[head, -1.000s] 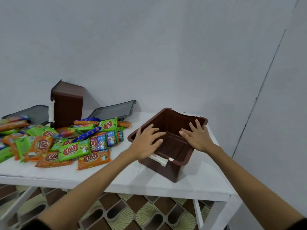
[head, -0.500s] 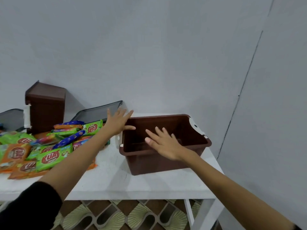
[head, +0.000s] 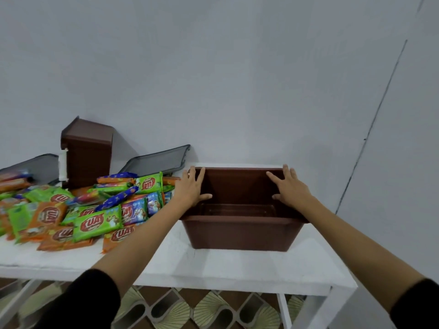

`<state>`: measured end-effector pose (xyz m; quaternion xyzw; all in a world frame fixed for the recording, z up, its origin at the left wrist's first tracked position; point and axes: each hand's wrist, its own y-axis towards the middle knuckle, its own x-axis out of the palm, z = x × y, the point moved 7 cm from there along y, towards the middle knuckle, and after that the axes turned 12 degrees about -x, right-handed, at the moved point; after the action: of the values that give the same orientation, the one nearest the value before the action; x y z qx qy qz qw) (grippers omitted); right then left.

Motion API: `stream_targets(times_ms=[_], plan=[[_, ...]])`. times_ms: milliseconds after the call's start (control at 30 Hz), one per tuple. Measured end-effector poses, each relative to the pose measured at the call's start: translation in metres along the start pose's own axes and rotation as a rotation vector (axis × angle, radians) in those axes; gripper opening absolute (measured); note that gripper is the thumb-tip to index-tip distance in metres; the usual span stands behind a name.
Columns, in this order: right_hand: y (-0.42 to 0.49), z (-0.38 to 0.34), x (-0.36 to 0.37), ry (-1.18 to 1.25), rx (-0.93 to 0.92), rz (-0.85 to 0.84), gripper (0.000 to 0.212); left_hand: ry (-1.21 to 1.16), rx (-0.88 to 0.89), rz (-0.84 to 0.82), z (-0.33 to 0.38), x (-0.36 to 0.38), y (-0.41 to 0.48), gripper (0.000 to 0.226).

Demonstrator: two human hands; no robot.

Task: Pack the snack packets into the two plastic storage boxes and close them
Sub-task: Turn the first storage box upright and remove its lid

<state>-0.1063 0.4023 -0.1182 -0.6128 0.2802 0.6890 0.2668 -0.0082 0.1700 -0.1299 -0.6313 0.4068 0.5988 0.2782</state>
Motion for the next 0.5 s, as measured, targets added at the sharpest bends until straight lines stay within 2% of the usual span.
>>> stream_targets(times_ms=[167,233,300,400,500], plan=[[-0.004,0.019,-0.003,0.346,-0.05,0.037,0.071,0.001,0.013,0.015,0.0,0.001,0.001,0.082],[-0.012,0.028,-0.004,0.56,-0.082,0.072,0.064,-0.009,0.022,-0.004,0.001,0.001,0.002,0.08],[-0.018,0.03,-0.006,0.669,-0.118,0.125,0.058,-0.07,0.028,-0.033,0.0,0.001,0.002,0.078],[-0.017,0.027,-0.005,0.579,-0.136,0.15,0.056,-0.245,0.02,-0.089,-0.004,0.001,0.003,0.072],[-0.011,0.025,-0.004,0.311,-0.089,0.094,0.067,-0.381,0.014,-0.068,-0.007,-0.004,0.002,0.068]])
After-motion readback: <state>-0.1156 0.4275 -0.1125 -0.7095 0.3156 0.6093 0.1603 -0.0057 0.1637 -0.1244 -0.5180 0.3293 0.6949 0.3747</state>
